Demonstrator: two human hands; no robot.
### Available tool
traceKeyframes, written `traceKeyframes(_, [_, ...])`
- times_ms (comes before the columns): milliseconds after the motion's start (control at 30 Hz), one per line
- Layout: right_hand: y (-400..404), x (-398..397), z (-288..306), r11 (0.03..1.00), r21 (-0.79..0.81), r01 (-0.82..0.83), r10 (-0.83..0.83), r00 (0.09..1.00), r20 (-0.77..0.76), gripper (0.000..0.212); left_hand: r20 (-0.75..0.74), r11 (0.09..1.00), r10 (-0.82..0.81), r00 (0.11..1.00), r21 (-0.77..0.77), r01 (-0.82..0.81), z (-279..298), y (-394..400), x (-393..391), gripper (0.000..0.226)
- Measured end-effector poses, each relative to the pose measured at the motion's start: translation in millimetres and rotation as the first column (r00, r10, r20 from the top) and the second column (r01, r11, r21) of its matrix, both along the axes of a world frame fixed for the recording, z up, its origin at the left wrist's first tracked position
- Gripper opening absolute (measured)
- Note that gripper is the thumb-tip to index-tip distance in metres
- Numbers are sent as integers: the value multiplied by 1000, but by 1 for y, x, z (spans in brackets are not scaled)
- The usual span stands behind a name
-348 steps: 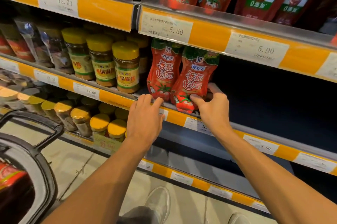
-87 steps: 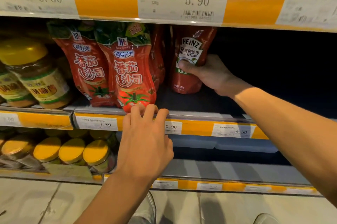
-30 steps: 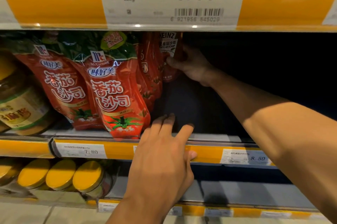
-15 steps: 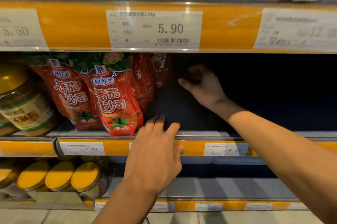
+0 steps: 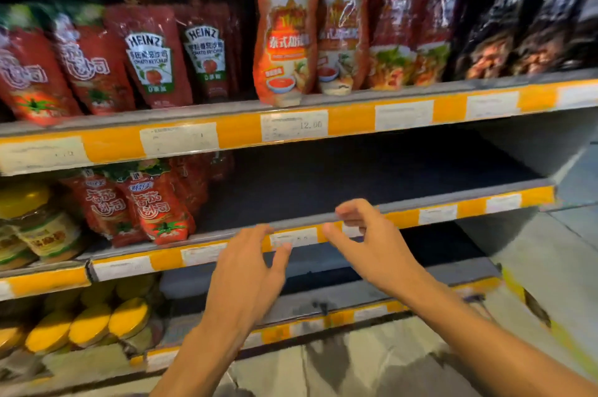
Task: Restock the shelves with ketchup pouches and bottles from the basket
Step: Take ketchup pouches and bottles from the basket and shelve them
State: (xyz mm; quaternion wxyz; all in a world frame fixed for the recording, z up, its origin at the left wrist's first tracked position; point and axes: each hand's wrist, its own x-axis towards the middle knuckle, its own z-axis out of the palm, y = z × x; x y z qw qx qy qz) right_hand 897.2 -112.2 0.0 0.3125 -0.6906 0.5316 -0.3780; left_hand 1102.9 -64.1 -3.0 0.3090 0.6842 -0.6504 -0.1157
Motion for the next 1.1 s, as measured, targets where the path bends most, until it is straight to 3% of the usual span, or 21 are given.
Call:
traceKeyframes(200, [85, -91, 26, 983, 79, 166, -170, 984, 54, 22, -108, 977, -200, 974, 50, 206, 43, 26, -85, 38])
traceKeyframes(367, [161, -184, 36, 890, 134, 437, -454, 878, 152, 30, -126, 907, -408, 904, 59, 418, 67, 43, -184, 33])
traceKeyframes(433, [194, -220, 36, 813, 169, 557, -580, 799, 161, 34, -122, 854, -506, 854, 66, 516, 76, 49, -231, 30])
traceKeyframes(533, [243, -269, 27, 687, 240, 686, -724, 675, 144, 20, -106, 741, -657, 746, 87, 666, 79, 65, -309, 27])
traceKeyframes(600, [283, -304, 14, 566, 281, 775, -822, 556, 122, 19, -104, 623, -766, 634, 121, 773, 73, 86, -367, 26])
traceKeyframes(767, [358, -347, -17, 335, 386, 860, -933, 361, 5, 17, -61, 376, -917, 394, 197, 905, 38, 128, -464, 12])
traceKeyframes(933, [413, -380, -60, 86, 531, 843, -978, 174, -117, 18, 49, 160, -987, 153, 367, 916, -16, 163, -555, 30])
traceKeyframes(1067, [433, -415, -97, -103, 578, 809, -981, 14, -194, 14, 60, 71, -997, 45, 556, 828, -59, 179, -606, 40])
traceKeyframes(1100, [435, -425, -105, -136, 608, 782, -980, -18, -196, 4, 58, 57, -998, 27, 599, 799, -70, 183, -617, 44])
